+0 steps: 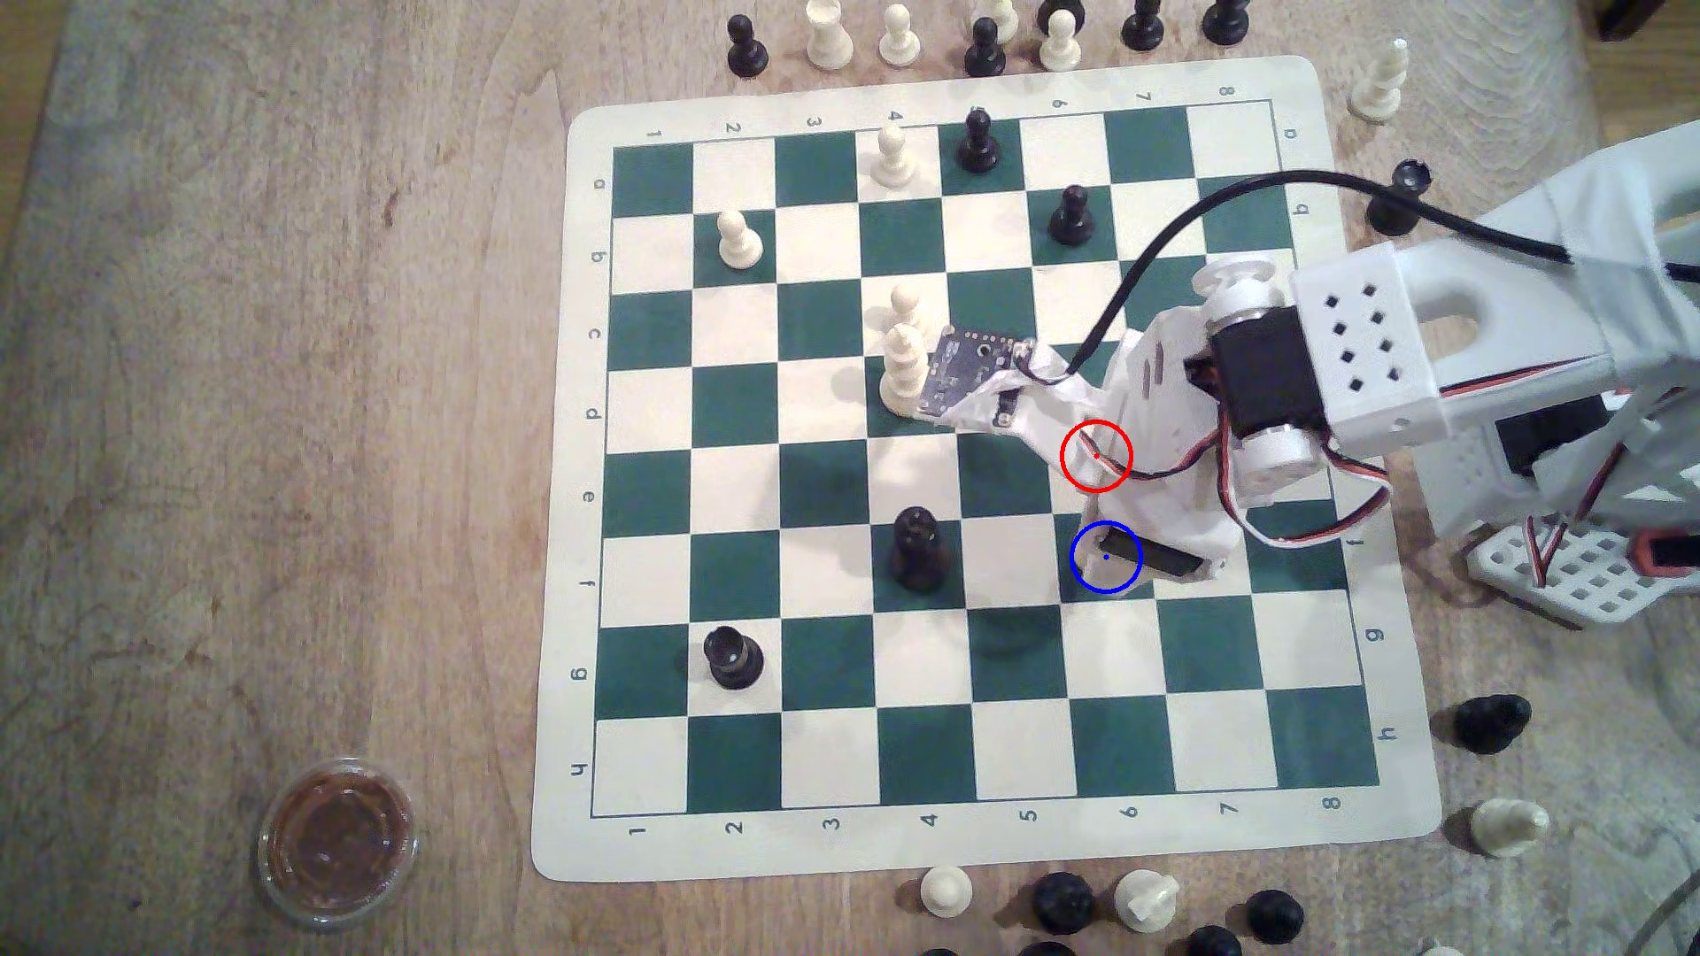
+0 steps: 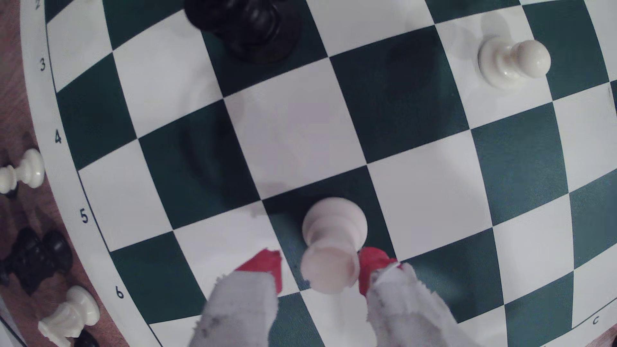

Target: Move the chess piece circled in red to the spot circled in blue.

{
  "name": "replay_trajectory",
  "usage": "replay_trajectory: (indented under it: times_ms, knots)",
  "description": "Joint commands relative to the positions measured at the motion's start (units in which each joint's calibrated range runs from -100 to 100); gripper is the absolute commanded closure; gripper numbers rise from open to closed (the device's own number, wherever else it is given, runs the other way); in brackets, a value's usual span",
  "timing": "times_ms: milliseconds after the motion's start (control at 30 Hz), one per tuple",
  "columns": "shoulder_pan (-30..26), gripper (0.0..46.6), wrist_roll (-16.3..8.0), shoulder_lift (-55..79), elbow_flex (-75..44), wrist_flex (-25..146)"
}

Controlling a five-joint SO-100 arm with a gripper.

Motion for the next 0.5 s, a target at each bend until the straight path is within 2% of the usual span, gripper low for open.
replay_trajectory:
  times_ms: [0,33,100,300,467]
  knots:
    - [0.04,25.6,0.2,-1.82,-2.96,0.41]
    - [0.27,21.9,0.39,-3.52,-2.24,1.23]
    - [0.58,20.0,0.83,-5.81,-0.97,1.8]
    - [1.6,18.9,1.76,-15.07,3.38,7.21]
    - [4.1,17.5,3.66,-33.57,6.65,18.51]
